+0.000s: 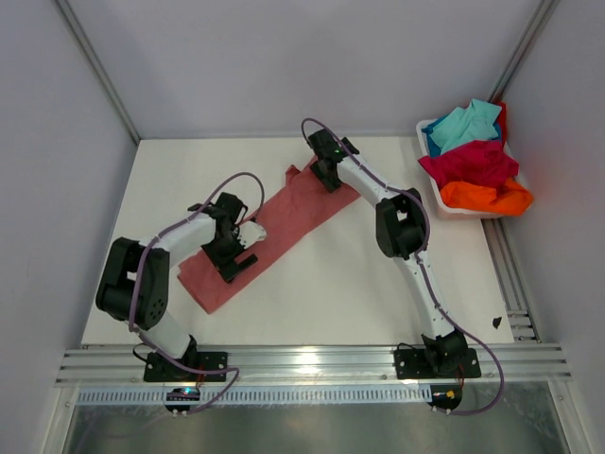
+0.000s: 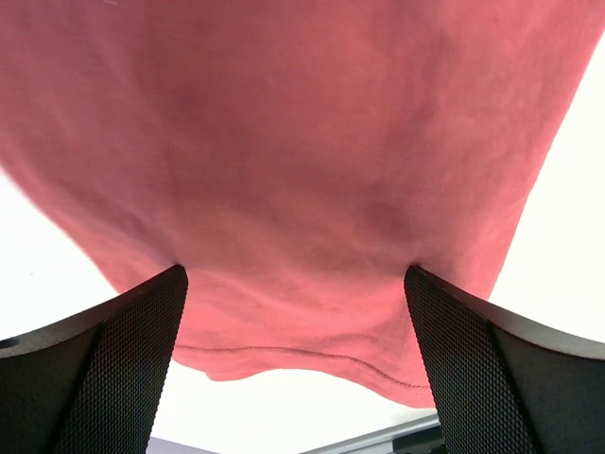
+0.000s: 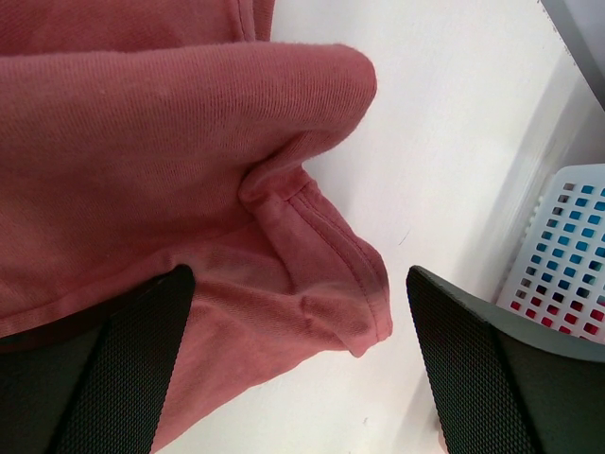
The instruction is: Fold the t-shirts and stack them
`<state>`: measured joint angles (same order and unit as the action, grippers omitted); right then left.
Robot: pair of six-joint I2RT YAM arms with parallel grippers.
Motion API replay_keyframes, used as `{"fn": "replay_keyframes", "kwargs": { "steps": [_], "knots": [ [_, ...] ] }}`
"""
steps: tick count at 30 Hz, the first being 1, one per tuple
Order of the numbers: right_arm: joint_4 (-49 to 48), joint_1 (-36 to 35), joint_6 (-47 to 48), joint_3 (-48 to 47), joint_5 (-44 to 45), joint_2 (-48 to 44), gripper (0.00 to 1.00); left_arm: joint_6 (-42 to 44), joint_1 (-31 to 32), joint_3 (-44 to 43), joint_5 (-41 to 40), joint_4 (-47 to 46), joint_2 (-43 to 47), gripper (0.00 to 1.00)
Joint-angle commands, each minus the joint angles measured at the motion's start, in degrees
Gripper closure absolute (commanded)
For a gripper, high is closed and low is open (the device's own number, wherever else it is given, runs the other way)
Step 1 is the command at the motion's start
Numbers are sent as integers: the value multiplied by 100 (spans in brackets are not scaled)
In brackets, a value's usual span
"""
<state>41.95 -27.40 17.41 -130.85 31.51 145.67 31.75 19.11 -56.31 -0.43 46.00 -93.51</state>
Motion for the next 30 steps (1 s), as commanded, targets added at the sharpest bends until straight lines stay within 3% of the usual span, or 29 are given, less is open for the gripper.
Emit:
{"fn": "replay_keyframes", "kwargs": {
  "steps": [1, 8, 22, 30],
  "knots": [
    [67, 6, -97, -134, -101, 111, 2, -318, -22, -275, 7, -108, 123, 1],
    [15, 42, -53, 32, 4, 68, 2, -204, -109, -20, -414, -337, 334, 1],
    [-249, 165, 201, 121, 22, 93, 2, 129, -1831, 243, 8, -539, 694, 1],
    [-495, 208, 351, 42, 119, 146, 2, 315, -2122, 507, 164, -601, 642, 1]
  ]
}}
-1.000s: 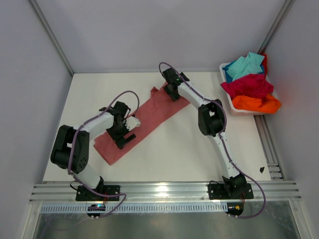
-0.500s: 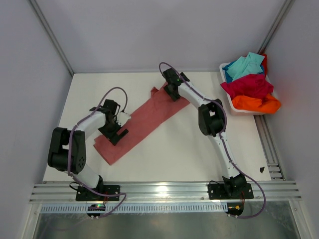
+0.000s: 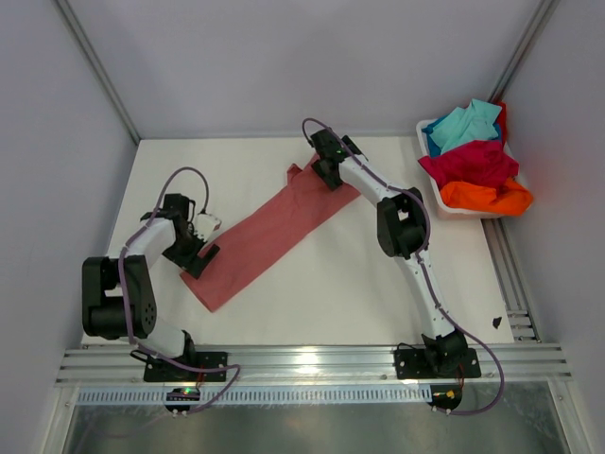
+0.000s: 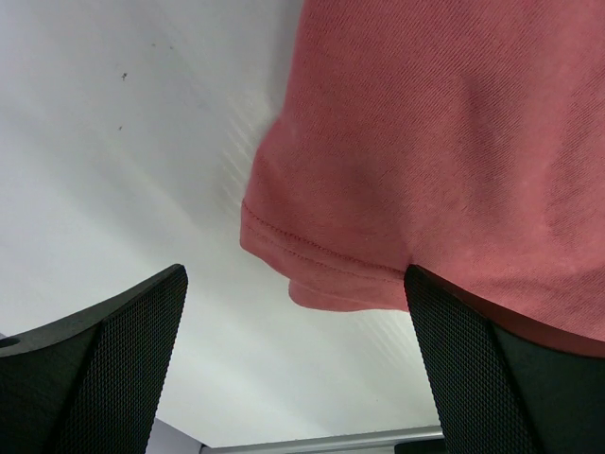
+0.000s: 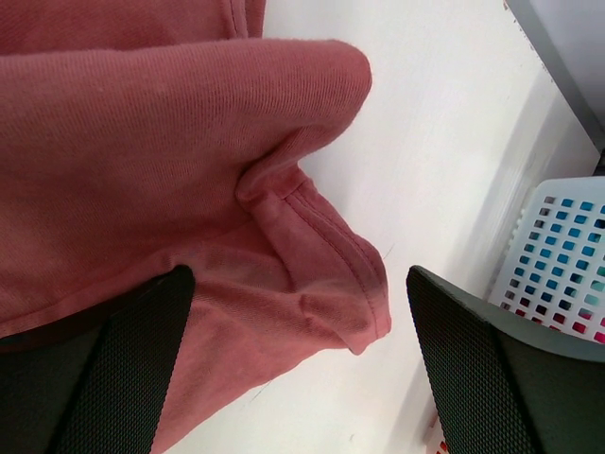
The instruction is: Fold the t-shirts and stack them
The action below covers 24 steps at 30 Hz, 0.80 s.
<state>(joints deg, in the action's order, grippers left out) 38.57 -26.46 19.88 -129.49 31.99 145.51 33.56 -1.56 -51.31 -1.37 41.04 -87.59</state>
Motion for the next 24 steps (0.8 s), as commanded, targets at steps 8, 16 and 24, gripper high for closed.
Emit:
{"fn": "replay_keyframes", "kwargs": {
  "steps": [8, 16, 24],
  "knots": [
    [-438, 123, 53, 19, 238, -196, 2, 98, -46, -28, 383, 1, 32, 1],
    [-509, 106, -195, 1610, -228, -1894, 2, 45, -55, -63, 611, -26, -100, 1],
    [-543, 106, -151, 2551, -255, -2133, 2, -43, -55, -248, 796, 71, -293, 1]
  ]
}}
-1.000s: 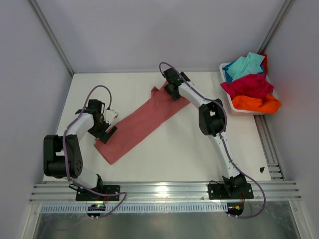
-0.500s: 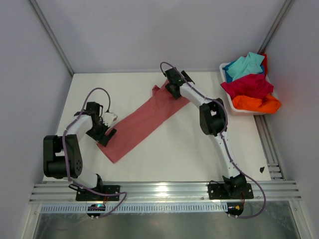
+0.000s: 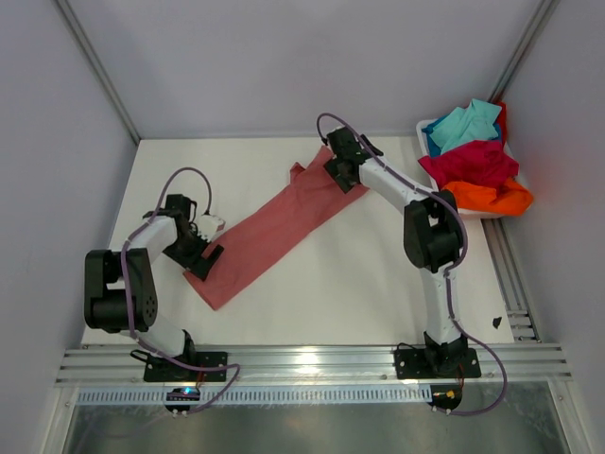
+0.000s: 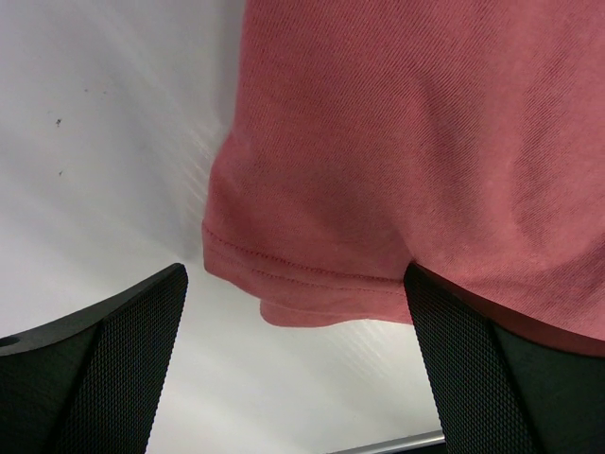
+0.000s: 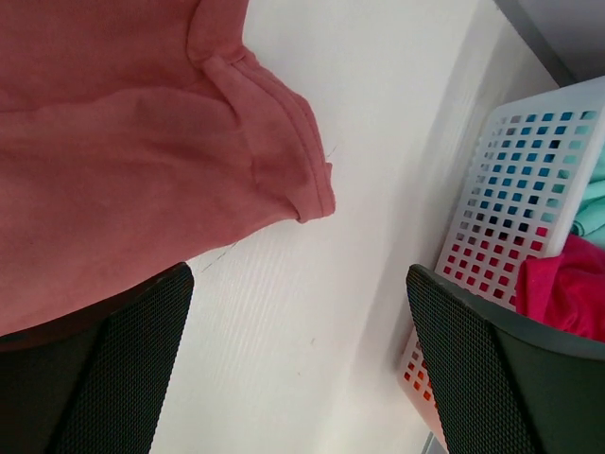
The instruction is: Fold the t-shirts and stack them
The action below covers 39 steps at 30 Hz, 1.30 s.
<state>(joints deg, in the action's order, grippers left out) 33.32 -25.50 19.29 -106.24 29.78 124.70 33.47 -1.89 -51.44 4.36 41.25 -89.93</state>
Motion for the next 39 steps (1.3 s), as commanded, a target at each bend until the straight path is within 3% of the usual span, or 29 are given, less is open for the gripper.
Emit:
{"fn": "replay_keyframes", "kwargs": {
  "steps": [1, 21, 39],
  "knots": [
    [-19, 10, -92, 244, -16, 44, 1, -51, -13, -261, 223, 67, -60, 1],
    [228, 18, 127, -1214, 598, 1987, 2, -8, 22, -209, 118, 225, 28, 1],
    [-397, 97, 576, -1821, 1171, 2269, 1, -122, 813, 46, -163, 85, -42, 1]
  ]
}}
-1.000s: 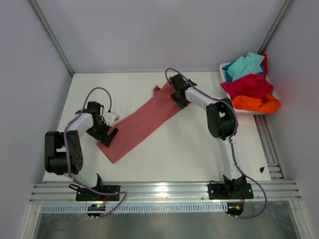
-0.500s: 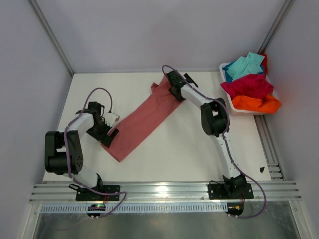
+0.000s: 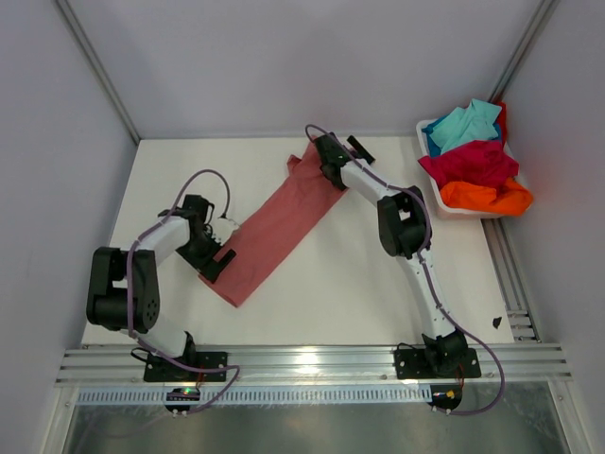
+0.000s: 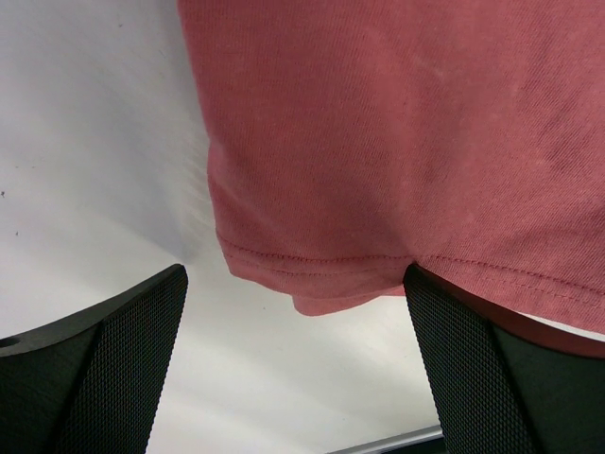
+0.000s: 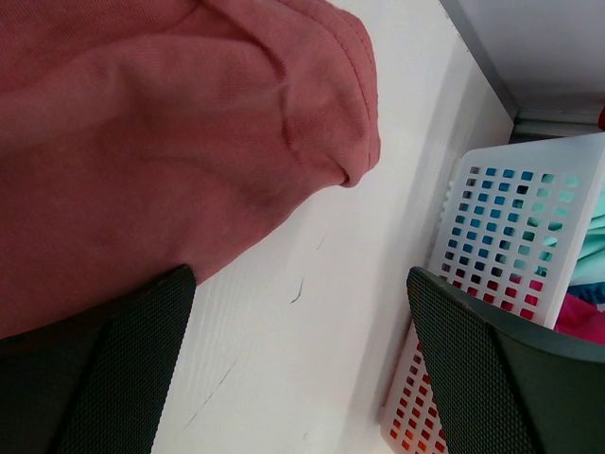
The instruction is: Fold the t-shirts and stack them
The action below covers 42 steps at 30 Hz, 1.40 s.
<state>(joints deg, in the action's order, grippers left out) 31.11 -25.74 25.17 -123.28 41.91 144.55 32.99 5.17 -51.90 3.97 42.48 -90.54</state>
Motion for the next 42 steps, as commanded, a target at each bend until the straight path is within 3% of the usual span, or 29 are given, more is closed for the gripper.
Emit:
{"fn": "replay_keyframes", "kwargs": {
  "steps": [1, 5, 21, 33, 42],
  "knots": [
    [-141, 148, -55, -187, -77, 293, 1, -74, 203, 110, -176, -38, 63, 1],
    [236, 209, -319, -696, -306, 407, 1, -91, 633, 224, -518, -82, 168, 1],
    [642, 209, -522, -908, -623, 372, 1, -706, 2549, -127, -521, -65, -394, 1],
    [352, 280, -135, -794, -421, 425, 1, -952, 3015, -409, -282, 173, -535, 1],
    [-474, 271, 647, -530, 159, 513, 1, -1111, 3464, -347, 8, 462, -473, 1]
  ]
}}
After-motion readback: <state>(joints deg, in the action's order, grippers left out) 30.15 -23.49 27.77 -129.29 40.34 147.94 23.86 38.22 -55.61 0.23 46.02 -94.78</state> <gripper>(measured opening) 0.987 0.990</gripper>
